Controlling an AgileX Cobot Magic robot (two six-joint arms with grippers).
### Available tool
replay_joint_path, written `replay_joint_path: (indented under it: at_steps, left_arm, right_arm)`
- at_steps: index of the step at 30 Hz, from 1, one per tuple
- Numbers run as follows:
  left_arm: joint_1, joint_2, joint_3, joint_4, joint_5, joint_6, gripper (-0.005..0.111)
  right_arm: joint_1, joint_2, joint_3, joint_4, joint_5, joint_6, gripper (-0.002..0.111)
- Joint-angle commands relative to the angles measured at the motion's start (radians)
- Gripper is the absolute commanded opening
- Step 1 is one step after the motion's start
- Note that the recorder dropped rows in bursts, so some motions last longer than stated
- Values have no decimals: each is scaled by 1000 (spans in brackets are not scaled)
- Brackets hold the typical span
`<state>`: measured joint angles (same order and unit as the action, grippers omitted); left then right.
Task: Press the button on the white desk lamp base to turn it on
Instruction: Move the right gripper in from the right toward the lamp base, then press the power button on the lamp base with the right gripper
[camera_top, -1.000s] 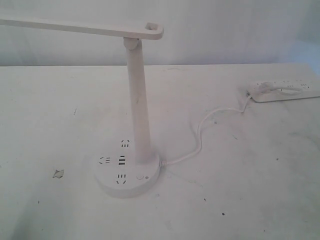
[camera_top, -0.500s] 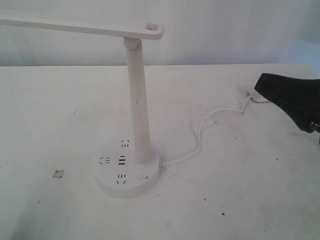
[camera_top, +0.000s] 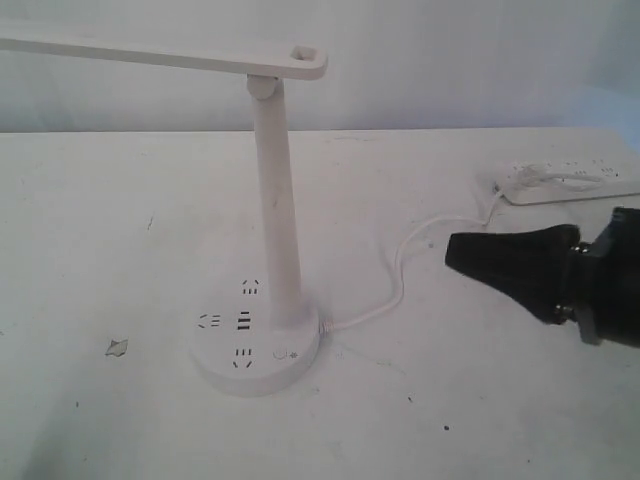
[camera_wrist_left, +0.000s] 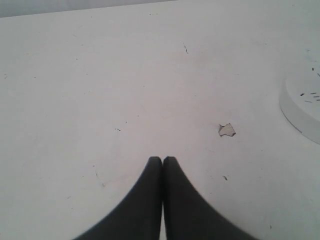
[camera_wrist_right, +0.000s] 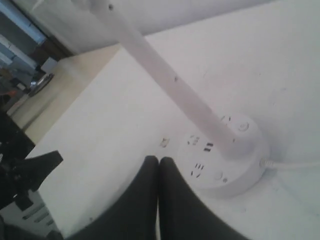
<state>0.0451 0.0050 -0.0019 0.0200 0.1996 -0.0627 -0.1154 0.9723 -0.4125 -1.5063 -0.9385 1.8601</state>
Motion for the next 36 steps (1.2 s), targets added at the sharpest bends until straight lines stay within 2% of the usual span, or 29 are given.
replay_joint_path:
  at_steps: [1, 10, 14, 16, 21, 23, 28, 36]
  left_arm:
    - [2, 7, 2, -4, -2, 0, 0]
    - [2, 7, 2, -4, -2, 0, 0]
    - [2, 7, 2, -4, -2, 0, 0]
    - [2, 7, 2, -4, -2, 0, 0]
    - [2, 7, 2, -4, -2, 0, 0]
    - [2, 7, 2, -4, -2, 0, 0]
    - [2, 7, 2, -4, -2, 0, 0]
    - [2, 7, 2, -4, -2, 0, 0]
  right_arm:
    - [86, 84, -22, -37, 15, 63, 0]
    - [350, 307, -120, -20, 222, 61, 0]
    - [429, 420, -177, 42, 293, -22, 0]
    - [447, 460, -196, 74, 286, -84, 0]
    - [493, 531, -218, 304, 194, -349, 0]
    - [518, 545, -218, 374, 216, -448, 0]
    - [561, 592, -218, 432, 349, -463, 0]
    - [584, 725, -285, 430, 349, -391, 0]
